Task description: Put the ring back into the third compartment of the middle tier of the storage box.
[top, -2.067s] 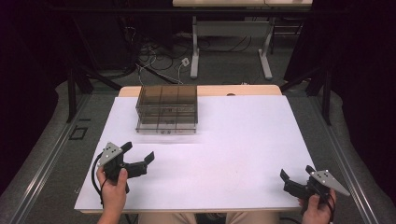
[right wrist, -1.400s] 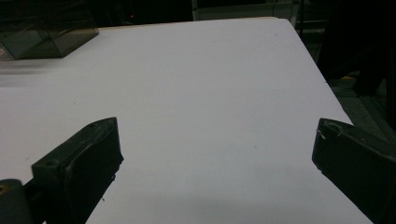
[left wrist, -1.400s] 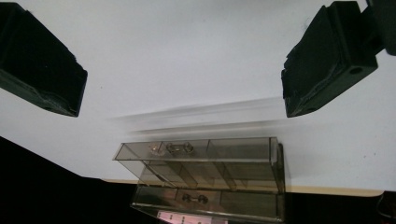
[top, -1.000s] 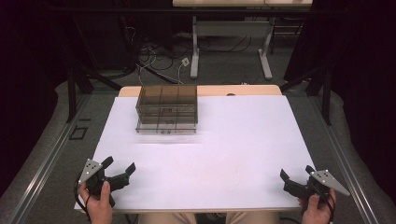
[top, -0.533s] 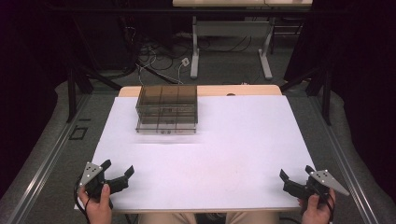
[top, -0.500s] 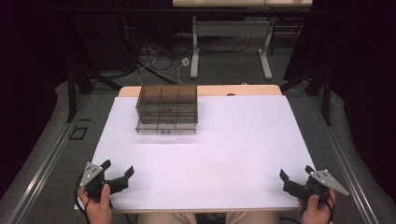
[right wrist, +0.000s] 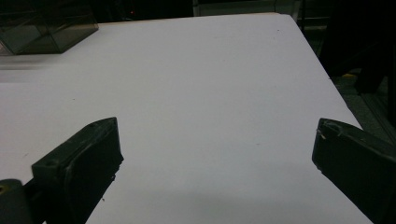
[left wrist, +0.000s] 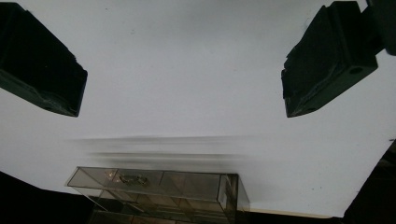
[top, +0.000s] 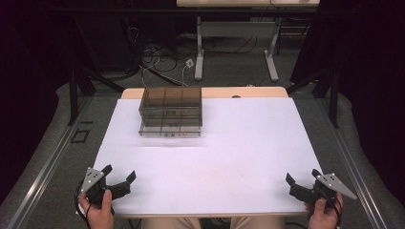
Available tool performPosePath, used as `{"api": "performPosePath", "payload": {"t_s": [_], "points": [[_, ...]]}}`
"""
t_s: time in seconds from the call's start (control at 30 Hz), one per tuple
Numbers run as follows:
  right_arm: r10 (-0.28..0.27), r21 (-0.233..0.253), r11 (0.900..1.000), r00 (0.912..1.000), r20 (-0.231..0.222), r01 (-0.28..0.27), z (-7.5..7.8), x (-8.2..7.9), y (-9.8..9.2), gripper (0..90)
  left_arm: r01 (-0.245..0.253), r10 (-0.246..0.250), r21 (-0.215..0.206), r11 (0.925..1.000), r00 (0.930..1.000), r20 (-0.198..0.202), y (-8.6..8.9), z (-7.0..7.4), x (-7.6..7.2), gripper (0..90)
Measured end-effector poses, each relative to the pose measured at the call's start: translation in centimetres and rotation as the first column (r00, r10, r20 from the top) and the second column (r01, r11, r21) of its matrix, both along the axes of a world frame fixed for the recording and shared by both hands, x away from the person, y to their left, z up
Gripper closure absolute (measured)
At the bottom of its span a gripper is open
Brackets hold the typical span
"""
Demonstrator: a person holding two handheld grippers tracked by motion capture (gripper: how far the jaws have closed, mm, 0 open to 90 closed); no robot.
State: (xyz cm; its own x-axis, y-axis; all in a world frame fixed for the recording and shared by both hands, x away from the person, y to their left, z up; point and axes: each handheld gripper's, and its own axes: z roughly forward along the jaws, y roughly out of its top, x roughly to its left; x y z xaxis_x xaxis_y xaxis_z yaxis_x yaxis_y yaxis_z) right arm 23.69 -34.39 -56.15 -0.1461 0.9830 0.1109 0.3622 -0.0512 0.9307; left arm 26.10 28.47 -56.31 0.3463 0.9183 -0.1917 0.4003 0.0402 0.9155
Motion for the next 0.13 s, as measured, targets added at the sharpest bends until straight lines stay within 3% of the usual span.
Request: {"api": "performPosePath", "payload": {"t_s": [0.13], "points": [[-0.001,-0.001,1.0,1.0,0.0,0.001,0.03,0.02,-0.01,0.8,0.0,0.0,0.002,1.0,1.0,-0.001,-0.1,-0.03,0.0,0.7]]}}
